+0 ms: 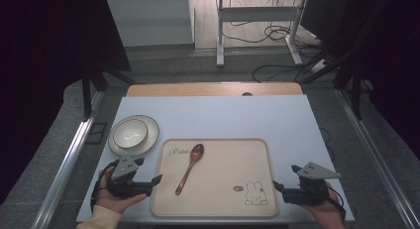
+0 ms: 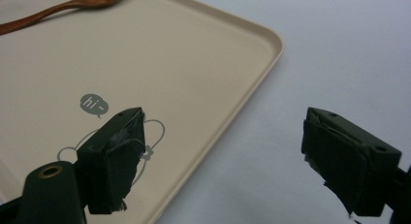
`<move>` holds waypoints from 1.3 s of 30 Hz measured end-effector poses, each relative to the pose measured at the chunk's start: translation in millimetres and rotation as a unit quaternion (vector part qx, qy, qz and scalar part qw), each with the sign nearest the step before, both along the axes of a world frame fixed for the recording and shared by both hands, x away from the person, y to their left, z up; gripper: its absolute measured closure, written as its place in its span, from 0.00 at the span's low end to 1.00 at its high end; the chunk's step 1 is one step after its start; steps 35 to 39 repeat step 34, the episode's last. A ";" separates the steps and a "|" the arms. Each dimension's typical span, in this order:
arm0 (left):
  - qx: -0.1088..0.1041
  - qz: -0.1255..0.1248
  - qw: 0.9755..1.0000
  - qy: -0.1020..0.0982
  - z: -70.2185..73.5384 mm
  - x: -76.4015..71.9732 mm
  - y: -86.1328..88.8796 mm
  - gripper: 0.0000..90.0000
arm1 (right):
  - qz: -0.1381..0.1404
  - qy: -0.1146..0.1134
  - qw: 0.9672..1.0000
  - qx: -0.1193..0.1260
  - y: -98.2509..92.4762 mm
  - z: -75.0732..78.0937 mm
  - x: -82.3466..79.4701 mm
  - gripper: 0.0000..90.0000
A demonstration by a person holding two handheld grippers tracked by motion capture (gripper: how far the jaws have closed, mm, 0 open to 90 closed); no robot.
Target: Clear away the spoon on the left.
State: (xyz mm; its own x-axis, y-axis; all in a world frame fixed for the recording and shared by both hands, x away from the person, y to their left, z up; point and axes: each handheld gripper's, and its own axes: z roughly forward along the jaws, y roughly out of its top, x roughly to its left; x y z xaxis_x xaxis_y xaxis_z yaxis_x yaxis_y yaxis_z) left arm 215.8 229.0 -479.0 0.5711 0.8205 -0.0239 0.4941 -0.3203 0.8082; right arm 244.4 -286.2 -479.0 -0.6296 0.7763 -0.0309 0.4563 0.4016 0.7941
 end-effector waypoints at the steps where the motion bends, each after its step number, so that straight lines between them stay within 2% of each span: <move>1: -0.003 0.004 1.000 0.001 -0.3 -1.2 3.5 0.19 | -0.001 0.003 1.000 0.004 -0.4 -0.2 0.3 0.18; 6: -0.009 0.018 1.000 0.000 -1.2 -5.4 17.0 0.19 | 0.006 0.006 1.000 0.001 1.5 -2.3 0.7 0.18; 11: -0.013 0.026 1.000 0.002 -2.7 -7.3 23.3 0.19 | -0.001 0.006 1.000 -0.004 1.3 -4.3 2.1 0.18; 22: -0.006 0.020 1.000 0.007 -5.5 -4.8 19.0 0.19 | -0.004 0.008 1.000 -0.004 -1.6 -4.6 3.2 0.18; 39: -0.005 0.020 1.000 0.007 -5.5 -3.5 18.4 0.19 | -0.010 0.002 1.000 0.002 -6.5 -2.7 2.4 0.18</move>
